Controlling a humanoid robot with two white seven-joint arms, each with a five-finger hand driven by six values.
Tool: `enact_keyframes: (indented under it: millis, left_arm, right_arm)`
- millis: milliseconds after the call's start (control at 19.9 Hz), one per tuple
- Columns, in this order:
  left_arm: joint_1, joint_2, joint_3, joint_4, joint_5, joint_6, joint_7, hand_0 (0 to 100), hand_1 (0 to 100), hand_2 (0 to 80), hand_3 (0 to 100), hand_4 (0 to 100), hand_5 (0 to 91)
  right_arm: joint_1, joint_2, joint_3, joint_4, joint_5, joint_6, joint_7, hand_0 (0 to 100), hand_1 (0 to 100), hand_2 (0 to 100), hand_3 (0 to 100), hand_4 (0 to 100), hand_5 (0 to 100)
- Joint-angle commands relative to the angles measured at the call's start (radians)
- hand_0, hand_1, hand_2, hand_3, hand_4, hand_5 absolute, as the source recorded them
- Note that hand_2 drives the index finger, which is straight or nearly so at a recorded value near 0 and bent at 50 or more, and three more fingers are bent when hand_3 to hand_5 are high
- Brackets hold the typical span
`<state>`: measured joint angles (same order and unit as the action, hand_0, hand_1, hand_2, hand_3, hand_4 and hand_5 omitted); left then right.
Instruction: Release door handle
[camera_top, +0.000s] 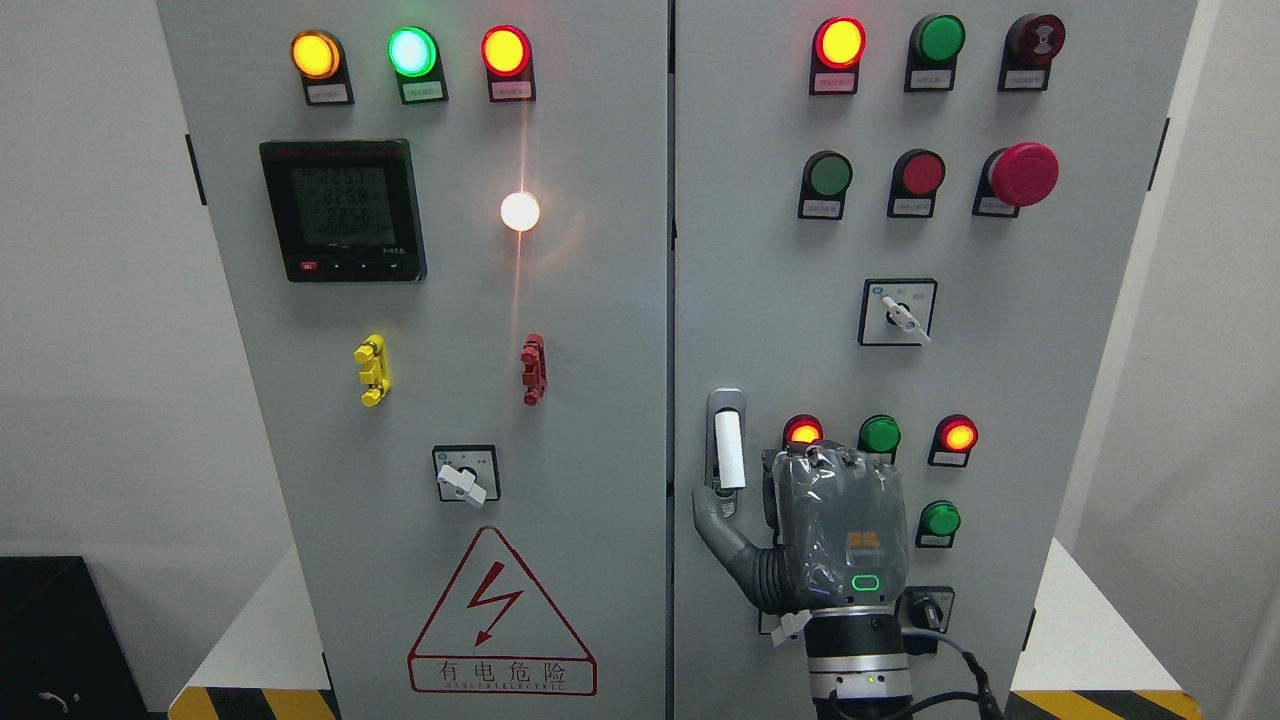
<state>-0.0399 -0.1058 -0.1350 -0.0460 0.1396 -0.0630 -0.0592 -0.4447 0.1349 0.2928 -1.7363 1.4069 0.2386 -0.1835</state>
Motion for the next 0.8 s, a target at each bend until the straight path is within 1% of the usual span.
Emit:
enact_keyframes:
  millis: [0,752]
  left_arm:
    - [0.000,0.000,0.000,0.000,0.000,0.000,-0.001,12,56,0.0,0,0,0.0]
    - [0.000,0.000,0.000,0.000,0.000,0.002,-0.001,12,56,0.0,0,0,0.0]
  right_arm:
    - [-0.005,0.002,-0.004,0.009,-0.002,0.001,0.012,23,39,99,100,94,100]
    - [-0.006,0.002,-0.006,0.008,-0.005,-0.001,0.013,26,38,99,100,93,100]
